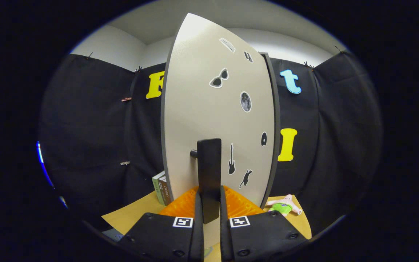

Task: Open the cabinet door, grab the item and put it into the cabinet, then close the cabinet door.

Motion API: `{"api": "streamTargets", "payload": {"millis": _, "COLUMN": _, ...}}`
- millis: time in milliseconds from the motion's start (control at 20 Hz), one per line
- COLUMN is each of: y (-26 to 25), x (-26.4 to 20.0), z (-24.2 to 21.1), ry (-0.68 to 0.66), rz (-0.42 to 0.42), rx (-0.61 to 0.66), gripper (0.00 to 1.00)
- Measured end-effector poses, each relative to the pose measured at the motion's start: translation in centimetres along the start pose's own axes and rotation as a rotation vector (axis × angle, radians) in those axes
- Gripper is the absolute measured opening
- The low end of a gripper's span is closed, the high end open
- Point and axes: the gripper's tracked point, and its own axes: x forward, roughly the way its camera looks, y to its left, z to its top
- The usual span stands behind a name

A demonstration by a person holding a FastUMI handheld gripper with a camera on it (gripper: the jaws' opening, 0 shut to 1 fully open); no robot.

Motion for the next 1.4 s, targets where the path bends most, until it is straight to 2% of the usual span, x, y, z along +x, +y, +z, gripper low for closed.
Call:
{"api": "streamTargets", "payload": {"millis": 300, "y": -2.5, "x": -1.2, "z": 0.0, "ry": 0.000, "rz": -0.036, "rx": -0.040, "gripper": 0.21}}
{"api": "streamTargets", "payload": {"millis": 600, "y": -6.2, "x": -2.5, "z": -0.8, "ry": 0.036, "rz": -0.166, "rx": -0.035, "gripper": 0.21}}
{"api": "streamTargets", "payload": {"millis": 700, "y": -7.3, "x": -2.8, "z": -0.5, "ry": 0.023, "rz": -0.209, "rx": -0.018, "gripper": 0.18}}
{"api": "streamTargets", "payload": {"millis": 1050, "y": -8.3, "x": -3.3, "z": -0.5, "ry": 0.010, "rz": -0.265, "rx": 0.053, "gripper": 0.16}}
{"api": "streamTargets", "payload": {"millis": 1300, "y": -9.2, "x": -3.6, "z": 0.3, "ry": -0.040, "rz": -0.292, "rx": -0.024, "gripper": 0.18}}
{"api": "streamTargets", "payload": {"millis": 1400, "y": -9.0, "x": -4.1, "z": 1.0, "ry": -0.067, "rz": -0.296, "rx": -0.018, "gripper": 0.18}}
